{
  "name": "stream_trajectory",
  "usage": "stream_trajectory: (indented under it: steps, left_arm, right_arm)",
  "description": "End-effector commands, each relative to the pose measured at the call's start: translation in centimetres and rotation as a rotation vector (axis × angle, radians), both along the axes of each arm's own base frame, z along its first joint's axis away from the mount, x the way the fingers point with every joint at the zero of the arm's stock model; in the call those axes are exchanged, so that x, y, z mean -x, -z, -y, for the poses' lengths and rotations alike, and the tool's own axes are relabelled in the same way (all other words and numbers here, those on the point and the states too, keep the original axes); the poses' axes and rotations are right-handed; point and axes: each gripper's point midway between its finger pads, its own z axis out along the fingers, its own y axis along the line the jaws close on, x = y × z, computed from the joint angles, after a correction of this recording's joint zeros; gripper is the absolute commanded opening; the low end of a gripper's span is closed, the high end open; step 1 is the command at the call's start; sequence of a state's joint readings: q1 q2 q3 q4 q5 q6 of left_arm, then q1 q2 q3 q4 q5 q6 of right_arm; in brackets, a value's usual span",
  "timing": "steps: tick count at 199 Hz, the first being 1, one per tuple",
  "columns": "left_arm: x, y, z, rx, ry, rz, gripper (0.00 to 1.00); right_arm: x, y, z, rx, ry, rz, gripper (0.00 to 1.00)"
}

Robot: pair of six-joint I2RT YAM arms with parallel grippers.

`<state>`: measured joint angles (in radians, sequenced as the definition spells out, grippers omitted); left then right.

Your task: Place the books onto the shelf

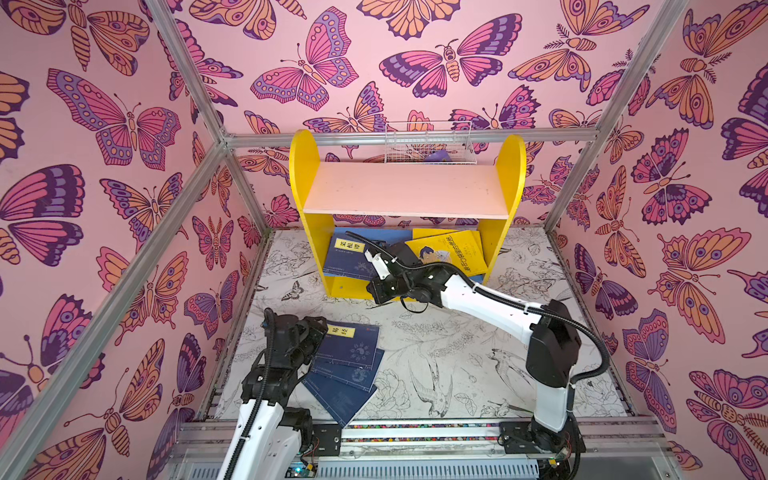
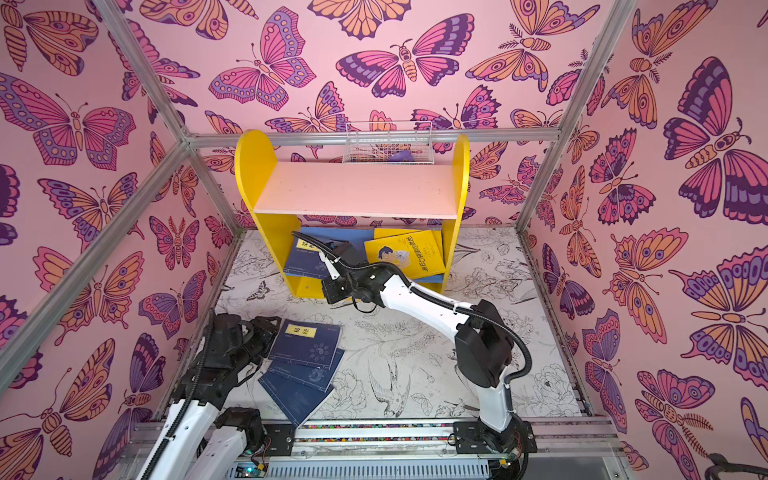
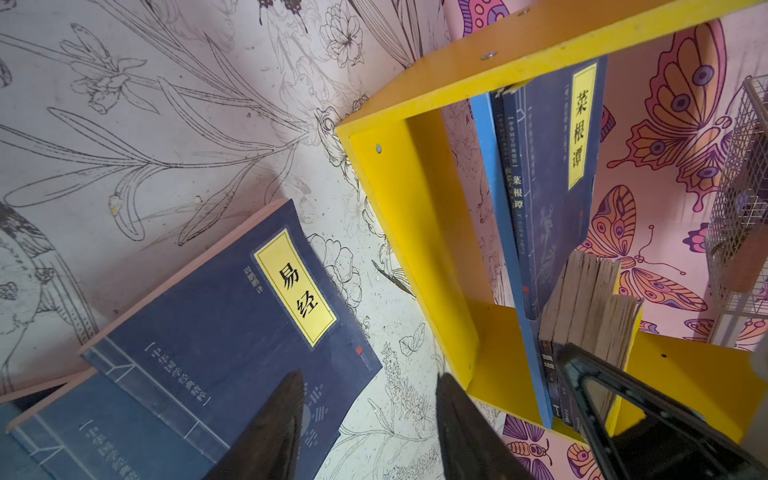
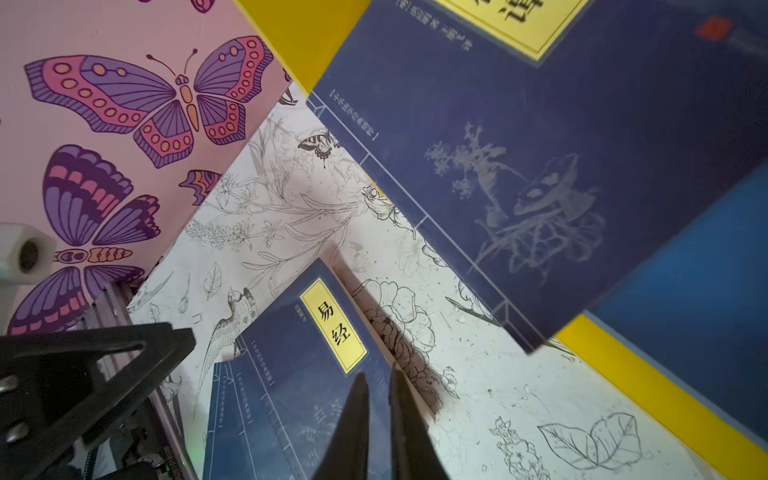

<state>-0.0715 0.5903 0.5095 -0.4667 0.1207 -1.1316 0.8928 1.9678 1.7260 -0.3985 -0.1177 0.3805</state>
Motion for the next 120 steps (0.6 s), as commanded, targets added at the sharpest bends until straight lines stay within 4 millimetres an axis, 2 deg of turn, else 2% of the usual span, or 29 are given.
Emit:
stream_trajectory:
  steps: [1, 47, 120]
  left_arm:
    - [0.3, 0.7, 0.2, 0.007, 0.010, -0.008, 0.54]
    - [0.4, 1.4, 0.2, 0.010, 0.008, -0.026, 0.54]
    - [0.5, 1.5, 0.1, 0.005, 0.004, -0.023, 0.54]
  right_arm:
    - [-0.2, 0.4, -0.7, 0.022, -0.023, -0.025, 0.13]
    - [-0.8, 2.0, -1.9, 0.050, -0.025, -0.052, 0.13]
    - [-3.5, 2.0, -2.3, 0.055, 0.002, -0.019, 0.12]
